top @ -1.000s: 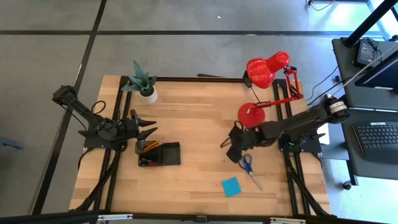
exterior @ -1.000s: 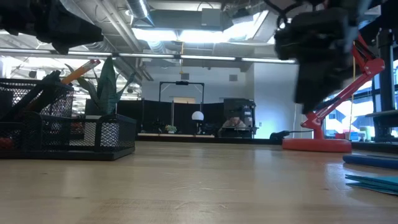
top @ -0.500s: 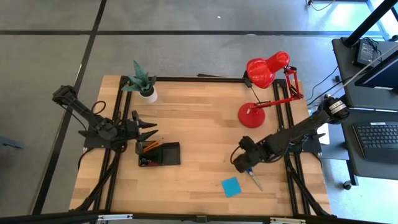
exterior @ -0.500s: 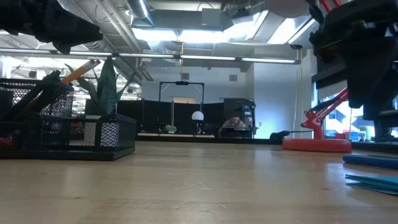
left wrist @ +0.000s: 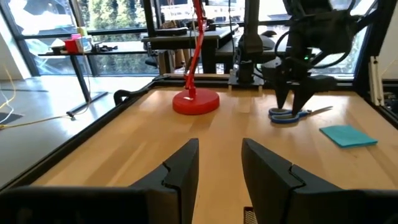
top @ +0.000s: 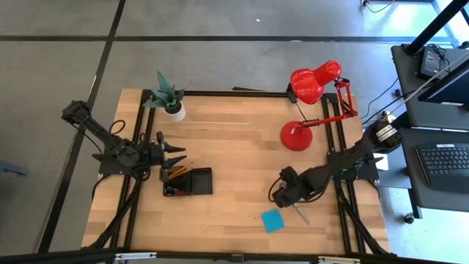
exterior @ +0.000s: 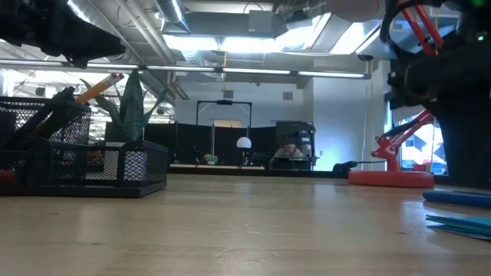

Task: Pick and place office supplies into organizer
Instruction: Put the blue scissors into the back left compartment of the desk organizer

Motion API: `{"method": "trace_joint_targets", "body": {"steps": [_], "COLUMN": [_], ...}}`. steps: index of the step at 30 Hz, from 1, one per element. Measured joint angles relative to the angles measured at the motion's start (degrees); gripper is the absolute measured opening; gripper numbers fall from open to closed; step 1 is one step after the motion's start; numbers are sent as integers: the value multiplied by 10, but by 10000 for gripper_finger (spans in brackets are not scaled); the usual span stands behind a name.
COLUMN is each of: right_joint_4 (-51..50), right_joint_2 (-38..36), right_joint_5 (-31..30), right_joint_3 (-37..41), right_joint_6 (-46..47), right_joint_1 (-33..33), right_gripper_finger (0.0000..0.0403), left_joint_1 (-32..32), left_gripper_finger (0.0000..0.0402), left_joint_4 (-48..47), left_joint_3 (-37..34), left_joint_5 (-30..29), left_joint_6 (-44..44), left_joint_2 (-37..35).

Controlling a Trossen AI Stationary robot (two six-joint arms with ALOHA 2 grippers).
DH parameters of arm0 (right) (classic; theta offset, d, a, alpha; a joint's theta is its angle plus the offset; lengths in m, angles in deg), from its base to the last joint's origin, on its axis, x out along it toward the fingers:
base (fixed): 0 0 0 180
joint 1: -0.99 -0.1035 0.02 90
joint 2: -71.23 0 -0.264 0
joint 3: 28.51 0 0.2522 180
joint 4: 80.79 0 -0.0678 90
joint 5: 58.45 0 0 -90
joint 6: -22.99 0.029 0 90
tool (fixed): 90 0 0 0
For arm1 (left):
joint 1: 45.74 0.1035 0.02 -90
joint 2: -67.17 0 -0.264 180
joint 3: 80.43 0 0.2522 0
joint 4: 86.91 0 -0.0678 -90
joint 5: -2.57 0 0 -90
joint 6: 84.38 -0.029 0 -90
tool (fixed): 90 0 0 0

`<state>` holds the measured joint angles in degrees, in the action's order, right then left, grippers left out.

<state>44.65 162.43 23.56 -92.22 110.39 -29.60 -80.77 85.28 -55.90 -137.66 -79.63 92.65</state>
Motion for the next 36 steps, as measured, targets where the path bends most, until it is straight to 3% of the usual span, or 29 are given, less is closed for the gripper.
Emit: {"method": "trace_joint_targets", "body": {"steps": [36], "right_joint_4": [5], "right_joint_2": [22], "right_joint_5": [5], "right_joint_3": [0], "right_joint_6": [-37], "right_joint_1": [0], "right_gripper_finger": [251], "left_joint_1": [0], "left_gripper_finger": [110], "left_joint_4": [-2], "left_joint_3": [0], "left_joint_5": [9], "left_joint_6": [0], "left_joint_2": [0]}}
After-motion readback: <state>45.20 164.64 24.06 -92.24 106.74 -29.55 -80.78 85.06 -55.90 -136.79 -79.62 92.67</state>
